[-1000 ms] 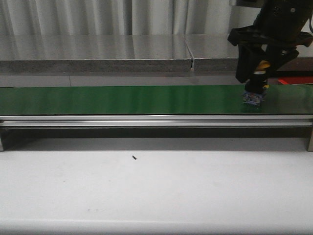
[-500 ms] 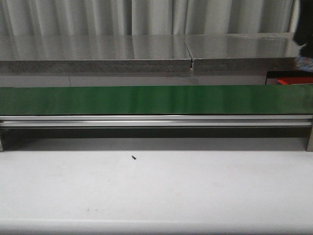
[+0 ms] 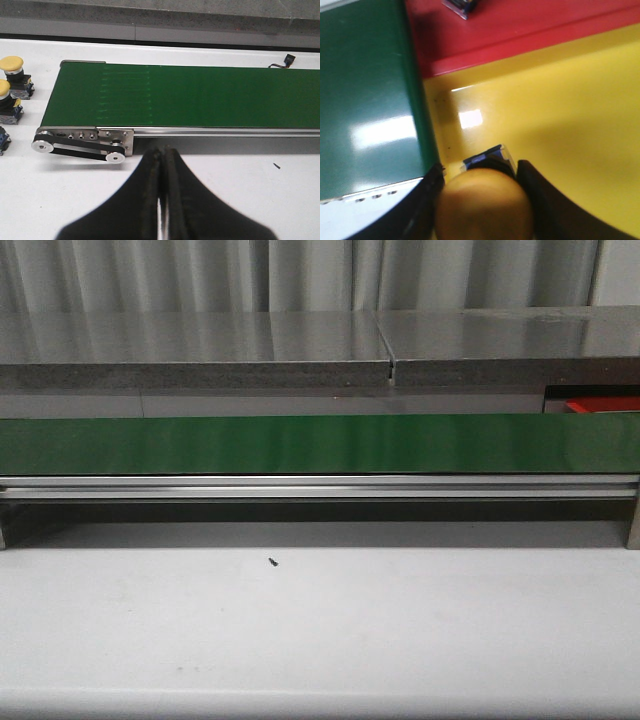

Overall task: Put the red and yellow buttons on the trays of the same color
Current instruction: 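Place the yellow button in the yellow tray and open the right gripper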

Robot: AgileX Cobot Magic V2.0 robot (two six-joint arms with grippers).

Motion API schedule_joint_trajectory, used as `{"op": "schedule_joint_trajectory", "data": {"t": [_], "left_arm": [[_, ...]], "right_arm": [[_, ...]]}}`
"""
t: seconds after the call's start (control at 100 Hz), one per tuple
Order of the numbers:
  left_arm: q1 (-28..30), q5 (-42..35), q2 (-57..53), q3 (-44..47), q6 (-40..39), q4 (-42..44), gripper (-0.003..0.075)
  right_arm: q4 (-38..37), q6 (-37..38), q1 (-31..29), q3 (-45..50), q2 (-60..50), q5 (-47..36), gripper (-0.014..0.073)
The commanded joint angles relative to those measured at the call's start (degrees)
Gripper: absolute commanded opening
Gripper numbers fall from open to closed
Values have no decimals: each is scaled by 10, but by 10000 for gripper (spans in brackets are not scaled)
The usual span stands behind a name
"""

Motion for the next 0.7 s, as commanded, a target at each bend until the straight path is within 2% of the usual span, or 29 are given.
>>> {"op": "schedule_joint_trajectory", "data": {"t": [0.0,0.26,0.51,0.57,0.69], "left_arm": [[-3,-39,2,-16,-2,-8,-19],[-3,-39,2,-16,-2,-8,-19],[-3,-39,2,-16,-2,-8,-19],[-3,-39,2,-16,-2,-8,-19],[-3,-39,2,-16,-2,-8,-19]], "right_arm": [[9,-1,-5,-2,-5,-49,187],[15,-1,-4,-1,62,-84,187],[22,-1,-4,-1,81,-89,192],[22,-1,-4,-1,81,-89,220],[22,-1,-4,-1,81,-87,362]]}}
